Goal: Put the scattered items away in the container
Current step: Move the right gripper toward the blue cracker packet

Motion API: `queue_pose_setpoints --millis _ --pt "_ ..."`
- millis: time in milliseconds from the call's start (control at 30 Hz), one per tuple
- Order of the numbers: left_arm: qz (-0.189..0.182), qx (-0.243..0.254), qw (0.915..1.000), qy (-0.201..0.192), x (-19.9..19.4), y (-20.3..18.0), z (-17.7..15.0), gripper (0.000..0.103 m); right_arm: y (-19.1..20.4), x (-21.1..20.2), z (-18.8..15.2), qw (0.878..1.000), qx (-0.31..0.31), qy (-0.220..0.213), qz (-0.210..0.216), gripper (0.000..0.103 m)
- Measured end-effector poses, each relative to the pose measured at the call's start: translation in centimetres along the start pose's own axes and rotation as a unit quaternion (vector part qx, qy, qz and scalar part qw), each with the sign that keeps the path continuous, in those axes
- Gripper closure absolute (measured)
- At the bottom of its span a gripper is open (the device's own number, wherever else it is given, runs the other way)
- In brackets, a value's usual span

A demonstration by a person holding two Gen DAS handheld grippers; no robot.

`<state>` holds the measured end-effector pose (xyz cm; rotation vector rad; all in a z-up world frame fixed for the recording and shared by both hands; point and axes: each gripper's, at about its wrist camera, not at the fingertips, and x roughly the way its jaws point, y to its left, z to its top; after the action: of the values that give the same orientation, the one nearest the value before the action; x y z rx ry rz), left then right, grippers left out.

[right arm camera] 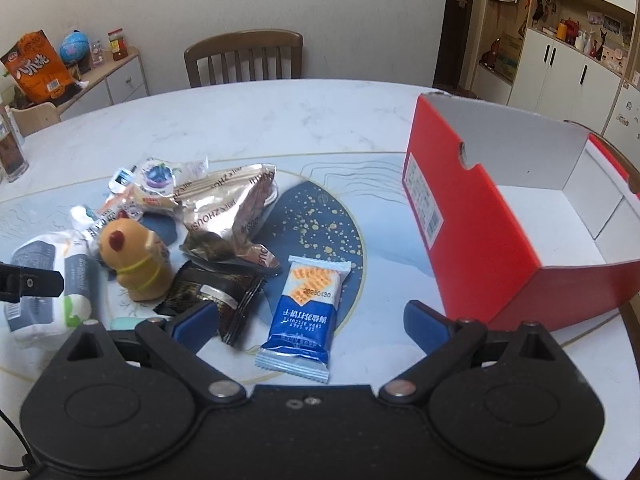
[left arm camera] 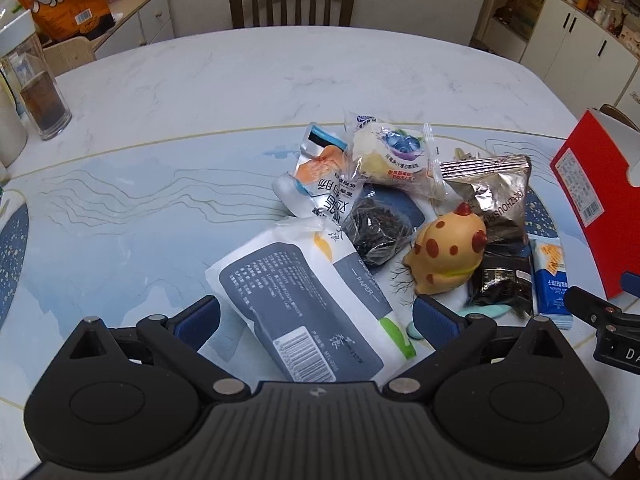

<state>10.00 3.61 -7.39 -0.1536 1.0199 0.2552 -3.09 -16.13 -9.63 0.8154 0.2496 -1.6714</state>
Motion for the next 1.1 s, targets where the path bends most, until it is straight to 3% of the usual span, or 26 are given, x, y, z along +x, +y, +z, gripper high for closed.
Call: queue_pose_setpoints --millis 767,1100 --pt "0.034 0.009 0.9991 0.023 4.8 -0.2 -0.2 0.001 -1.0 5.5 -0.5 0.998 -0.002 0.049 -0.029 0.006" --pt "0.027 0.013 0.9993 0.021 5.6 -0.1 -0.4 0.011 -1.2 6.2 -0.2 0.998 0.014 0.046 -0.029 0.007"
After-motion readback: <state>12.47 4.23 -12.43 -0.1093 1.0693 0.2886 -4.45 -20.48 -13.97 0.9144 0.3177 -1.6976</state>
